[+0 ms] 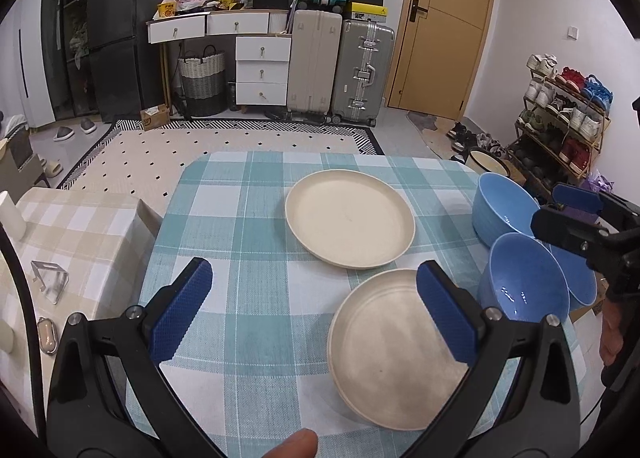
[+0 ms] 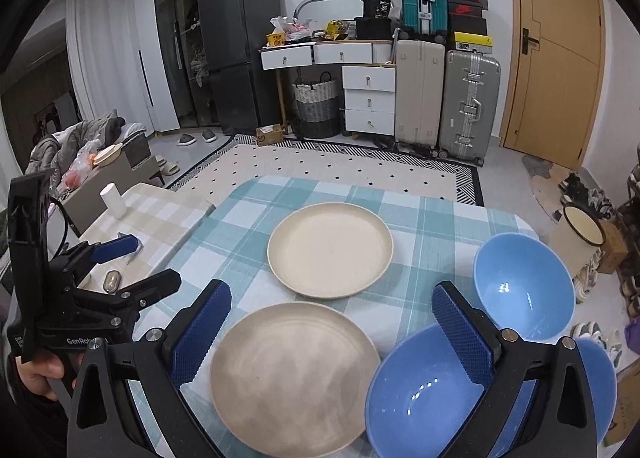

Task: Organize plates and bowls
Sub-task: 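Move both grippers to the rim of the remaining single cream plate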

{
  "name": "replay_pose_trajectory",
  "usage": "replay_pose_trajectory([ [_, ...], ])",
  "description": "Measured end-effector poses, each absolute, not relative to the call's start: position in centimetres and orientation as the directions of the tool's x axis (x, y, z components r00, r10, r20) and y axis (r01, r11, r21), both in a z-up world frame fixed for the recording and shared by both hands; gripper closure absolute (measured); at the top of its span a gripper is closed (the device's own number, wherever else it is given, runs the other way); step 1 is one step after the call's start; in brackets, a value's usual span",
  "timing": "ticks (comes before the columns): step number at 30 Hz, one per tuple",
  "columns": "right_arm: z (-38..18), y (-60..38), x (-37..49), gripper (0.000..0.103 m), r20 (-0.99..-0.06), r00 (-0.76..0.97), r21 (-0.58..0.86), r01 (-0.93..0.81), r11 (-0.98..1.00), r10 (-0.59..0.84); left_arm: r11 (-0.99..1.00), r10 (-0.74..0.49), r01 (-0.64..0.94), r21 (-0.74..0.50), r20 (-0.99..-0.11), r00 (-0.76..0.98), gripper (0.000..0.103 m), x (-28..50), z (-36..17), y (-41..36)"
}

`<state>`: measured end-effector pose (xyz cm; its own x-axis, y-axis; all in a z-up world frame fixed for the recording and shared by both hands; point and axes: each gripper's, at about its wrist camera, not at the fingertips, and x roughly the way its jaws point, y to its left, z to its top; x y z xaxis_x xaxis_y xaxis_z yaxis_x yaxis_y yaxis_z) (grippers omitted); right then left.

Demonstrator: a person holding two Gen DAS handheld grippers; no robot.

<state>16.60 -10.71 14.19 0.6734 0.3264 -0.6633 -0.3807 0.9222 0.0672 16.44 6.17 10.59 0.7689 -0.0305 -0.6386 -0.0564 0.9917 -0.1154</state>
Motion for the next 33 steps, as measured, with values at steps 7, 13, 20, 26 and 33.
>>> replay_pose_trajectory([
  [7,13.5,-10.3,20.3,0.001,-0.687,0.654,0.075,-0.371,0.926,0.318,0.987,-0.023,-0.087,-0.133,-0.662,0.749,0.001,19.1,9.9,7.4],
  [13,11.9,-10.4,23.3,0.001,-0.716,0.63,0.087,-0.347,0.934,0.301,0.983,-0.011,-0.118,-0.14,-0.689,0.725,0.001,21.5,8.8,8.6],
  [20,10.6,-10.4,26.3,0.001,-0.745,0.606,0.097,-0.316,0.944,0.279,0.978,-0.007,-0.142,-0.153,-0.703,0.711,0.001,24.2,7.6,10.1],
  [26,9.4,-10.4,28.7,0.001,-0.771,0.577,0.106,-0.301,0.948,0.27,0.978,-0.018,-0.137,-0.159,-0.716,0.698,0.001,26.8,6.7,10.6],
  [33,7.4,-10.5,31.4,0.001,-0.801,0.536,0.128,-0.282,0.951,0.267,0.978,-0.016,-0.144,-0.149,-0.748,0.664,0.009,29.4,5.0,10.8],
])
